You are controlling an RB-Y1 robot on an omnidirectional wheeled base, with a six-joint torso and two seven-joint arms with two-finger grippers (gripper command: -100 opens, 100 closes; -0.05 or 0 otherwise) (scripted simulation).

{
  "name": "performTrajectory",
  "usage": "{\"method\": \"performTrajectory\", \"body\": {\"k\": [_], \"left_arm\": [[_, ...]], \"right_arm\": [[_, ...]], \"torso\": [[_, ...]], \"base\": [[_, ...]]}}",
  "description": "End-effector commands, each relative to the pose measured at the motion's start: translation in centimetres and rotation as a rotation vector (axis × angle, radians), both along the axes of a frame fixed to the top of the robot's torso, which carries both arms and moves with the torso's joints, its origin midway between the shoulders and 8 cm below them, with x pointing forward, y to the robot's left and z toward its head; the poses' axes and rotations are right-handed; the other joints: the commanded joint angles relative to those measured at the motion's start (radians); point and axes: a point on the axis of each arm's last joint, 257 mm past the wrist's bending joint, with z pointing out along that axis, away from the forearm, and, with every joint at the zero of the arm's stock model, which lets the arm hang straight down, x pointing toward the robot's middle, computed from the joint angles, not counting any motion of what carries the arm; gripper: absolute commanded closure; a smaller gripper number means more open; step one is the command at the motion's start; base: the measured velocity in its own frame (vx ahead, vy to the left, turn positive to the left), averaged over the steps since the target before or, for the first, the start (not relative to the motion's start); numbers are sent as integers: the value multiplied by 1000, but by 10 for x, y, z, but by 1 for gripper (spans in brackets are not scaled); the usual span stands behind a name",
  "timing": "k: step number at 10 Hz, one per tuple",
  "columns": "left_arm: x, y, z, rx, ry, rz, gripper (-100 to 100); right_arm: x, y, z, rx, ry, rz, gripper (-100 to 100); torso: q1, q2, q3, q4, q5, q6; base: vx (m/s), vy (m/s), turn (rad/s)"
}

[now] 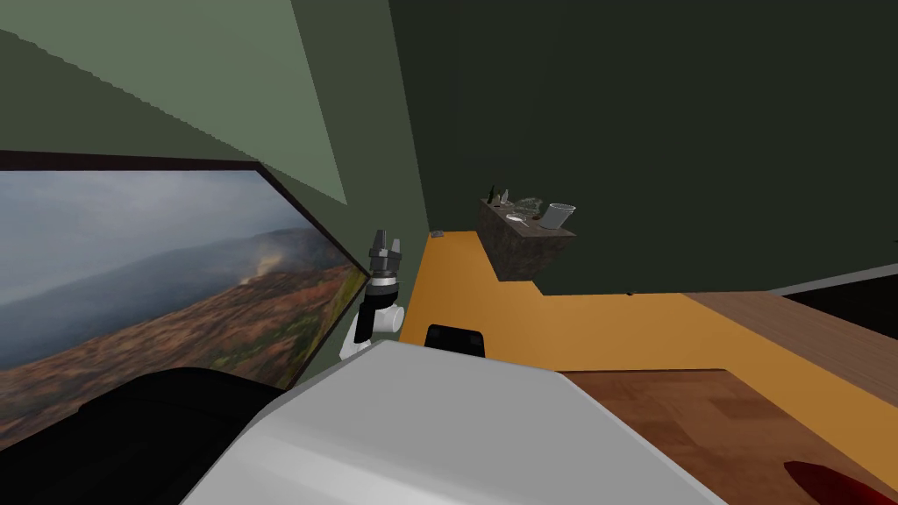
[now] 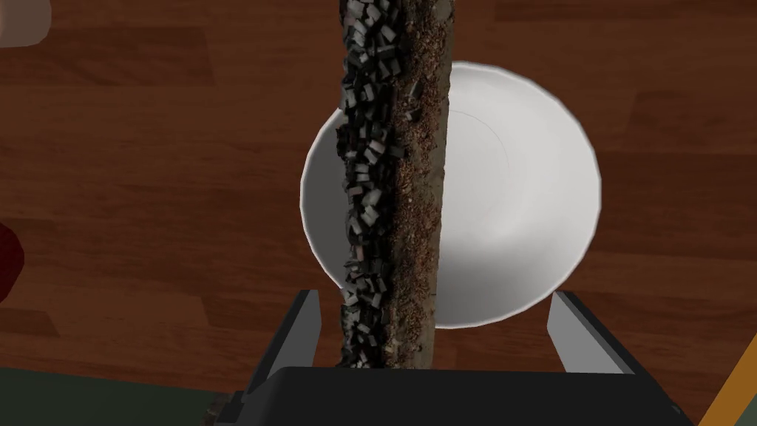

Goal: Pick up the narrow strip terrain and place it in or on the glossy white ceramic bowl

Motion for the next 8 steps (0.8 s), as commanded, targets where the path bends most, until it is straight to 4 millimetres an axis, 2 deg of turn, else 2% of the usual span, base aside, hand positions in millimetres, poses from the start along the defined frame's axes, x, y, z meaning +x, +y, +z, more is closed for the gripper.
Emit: {"method": "performTrajectory", "body": {"k": [1, 2, 3, 7, 8], "left_arm": [[0, 0, 0, 0, 0, 0, 0], [0, 0, 0, 0, 0, 0, 0], [0, 0, 0, 0, 0, 0, 0], [0, 0, 0, 0, 0, 0, 0], [0, 0, 0, 0, 0, 0, 0]], "right_arm": [[0, 0, 0, 0, 0, 0, 0], [10, -14, 10, 0, 0, -12, -100], [10, -14, 10, 0, 0, -12, -100], [28, -39, 33, 0, 4, -46, -100], [28, -39, 33, 0, 4, -46, -100]], "torso": [[0, 0, 0, 0, 0, 0], [0, 0, 0, 0, 0, 0], [3, 2, 1, 0, 1, -1], [5, 7, 4, 2, 1, 0], [4, 7, 4, 2, 1, 0]], "base": [[0, 0, 0], [-65, 49, 150], [-90, 65, 78], [-107, 63, 84], [-58, 44, 35]]}}
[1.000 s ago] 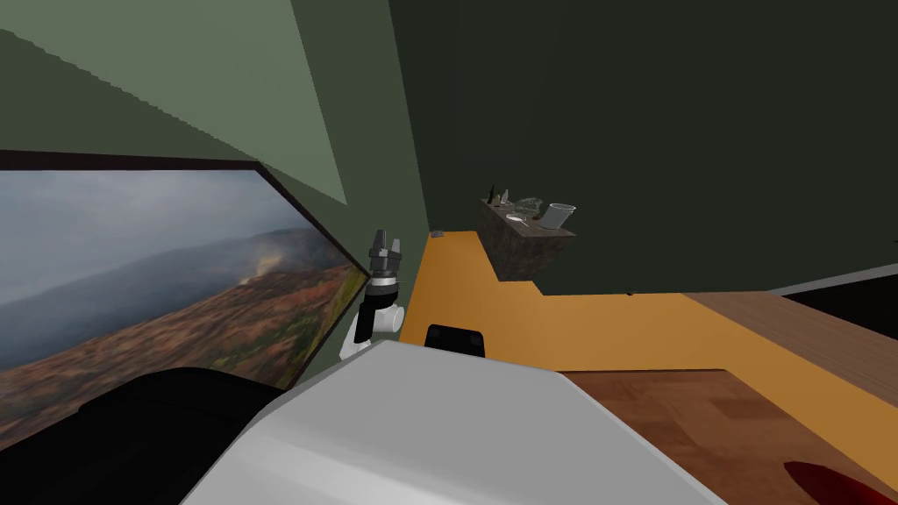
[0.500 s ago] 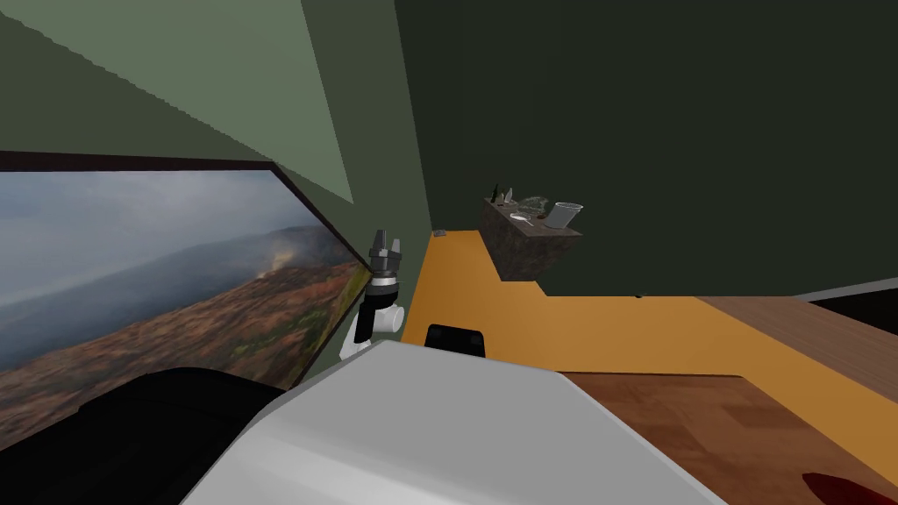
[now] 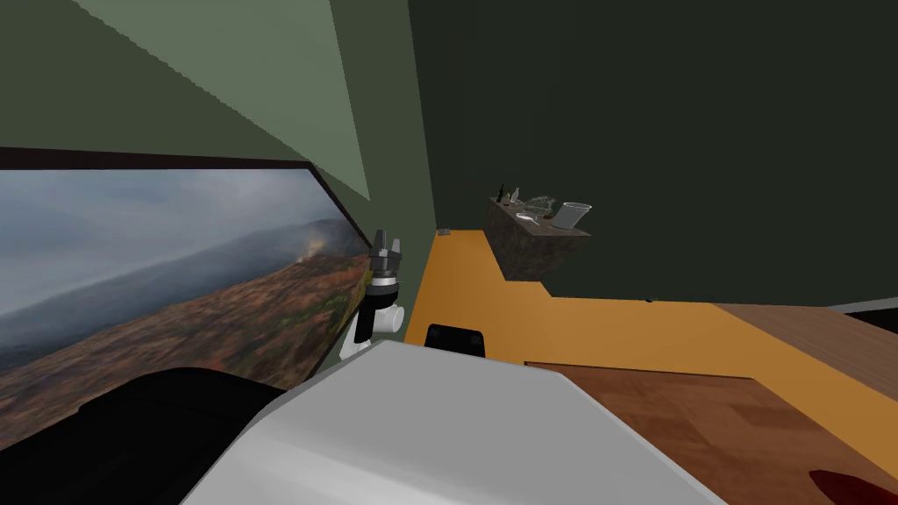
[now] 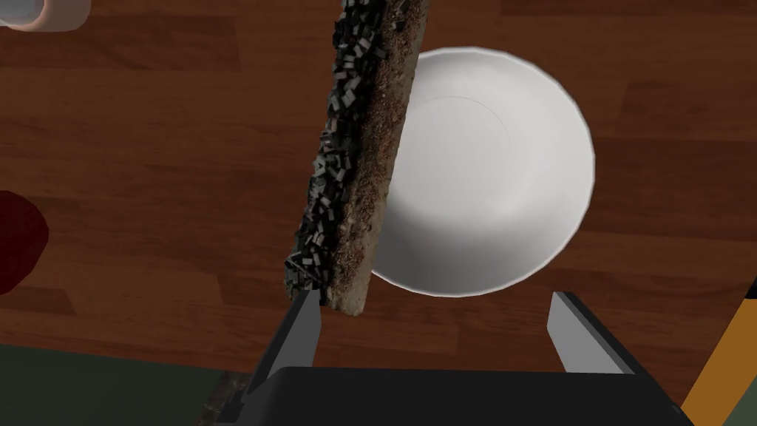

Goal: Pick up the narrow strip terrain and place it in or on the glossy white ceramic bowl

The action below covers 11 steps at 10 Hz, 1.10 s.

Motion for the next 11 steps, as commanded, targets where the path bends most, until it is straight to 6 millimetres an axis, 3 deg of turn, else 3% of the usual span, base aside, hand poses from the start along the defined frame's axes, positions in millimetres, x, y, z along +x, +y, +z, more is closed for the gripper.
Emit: {"method": "performTrajectory", "body": {"k": [1, 4, 5, 6, 11], "left_arm": [[0, 0, 0, 0, 0, 0, 0], [0, 0, 0, 0, 0, 0, 0], [0, 0, 0, 0, 0, 0, 0], [0, 0, 0, 0, 0, 0, 0], [0, 0, 0, 0, 0, 0, 0]], "right_arm": [[5, -8, 7, 1, 2, -13, -100], [16, -24, 25, 1, 8, -50, -100], [15, -21, 21, -2, 6, -39, -100], [15, -21, 22, 1, 7, -42, 0], [15, -21, 22, 1, 7, -42, 0]], "torso": [[0, 0, 0, 0, 0, 0], [1, 0, 0, 0, 0, -1], [2, 2, 1, 0, 0, 0], [0, 0, 0, 0, 0, 0], [-4, -5, -3, -1, -1, 0]], "base": [[-49, 42, 55], [-87, 68, 107], [-52, 41, 18], [-8, 7, -8], [0, 0, 0]]}}
